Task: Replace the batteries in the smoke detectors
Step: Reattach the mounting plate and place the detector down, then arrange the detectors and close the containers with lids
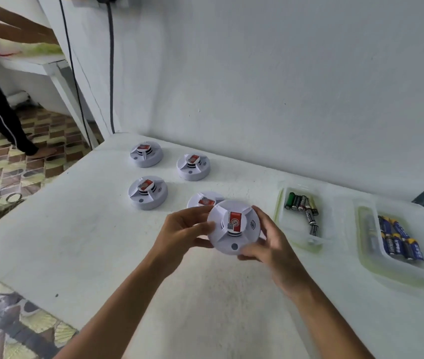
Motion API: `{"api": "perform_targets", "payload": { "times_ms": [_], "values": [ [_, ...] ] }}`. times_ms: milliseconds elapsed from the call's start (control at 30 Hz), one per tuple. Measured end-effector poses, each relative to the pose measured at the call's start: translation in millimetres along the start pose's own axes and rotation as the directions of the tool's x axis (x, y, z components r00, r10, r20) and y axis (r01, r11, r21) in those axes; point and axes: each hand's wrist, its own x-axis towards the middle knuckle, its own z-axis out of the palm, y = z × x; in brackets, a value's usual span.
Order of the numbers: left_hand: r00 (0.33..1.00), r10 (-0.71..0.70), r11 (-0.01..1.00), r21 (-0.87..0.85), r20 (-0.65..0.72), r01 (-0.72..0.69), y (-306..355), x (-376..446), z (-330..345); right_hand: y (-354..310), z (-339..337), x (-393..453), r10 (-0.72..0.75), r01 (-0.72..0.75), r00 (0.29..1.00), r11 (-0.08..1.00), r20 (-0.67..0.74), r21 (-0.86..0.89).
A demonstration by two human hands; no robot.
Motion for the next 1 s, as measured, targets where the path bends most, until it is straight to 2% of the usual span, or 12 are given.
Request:
{"api": "perform_targets", "payload": {
  "times_ms": [133,233,300,400,433,467,533,600,700,767,933,1000],
  "values": [
    [0.996,-0.023,0.996,0.084,0.083,0.016,30,39,-14,-33,14,24,-0.113,0.024,0.970,0.927,-0.217,-0.375],
    [0.993,-0.038,0.993,0.116,0.115,0.025,42,69,-22,-49,26,53,-0.206,0.011,0.959,0.716,-0.195,-0.698],
    [0.987,-0.053,0.994,0.104,0.153,0.038,49,90,-28,-57,29,74,-0.253,-0.021,0.943,0.609,-0.219,-0.793],
    [0.983,-0.047,0.991,0.135,0.175,0.023,52,122,-34,-61,24,102,-0.315,-0.019,0.904,0.648,-0.290,-0.762],
    [0.991,-0.007,0.968,0.248,0.133,-0.026,50,135,-38,-60,21,112,-0.300,-0.047,0.899,0.657,-0.319,-0.752],
    [0.995,0.075,0.892,0.441,0.072,-0.099,45,149,-44,-57,17,121,-0.278,-0.081,0.899,0.654,-0.338,-0.752],
    [0.964,0.264,0.616,0.761,0.044,-0.203,36,171,-61,-45,9,140,-0.207,-0.167,0.903,0.638,-0.377,-0.752],
    [0.948,0.285,0.427,0.867,0.142,-0.258,26,185,-79,-34,2,155,-0.128,-0.236,0.909,0.627,-0.397,-0.743],
    [0.928,0.209,0.233,0.905,0.310,-0.355,16,192,-95,-24,-5,171,-0.051,-0.293,0.916,0.593,-0.398,-0.750],
    [0.913,0.195,0.220,0.891,0.359,-0.397,15,192,-99,-20,-9,178,-0.030,-0.311,0.914,0.586,-0.404,-0.748],
    [0.913,0.210,0.244,0.885,0.350,-0.396,15,194,-98,-10,-16,185,-0.002,-0.319,0.914,0.610,-0.405,-0.725],
    [0.915,0.190,0.233,0.890,0.355,-0.393,16,195,-99,-9,-16,186,0.002,-0.326,0.917,0.581,-0.400,-0.746]
  ]
}}
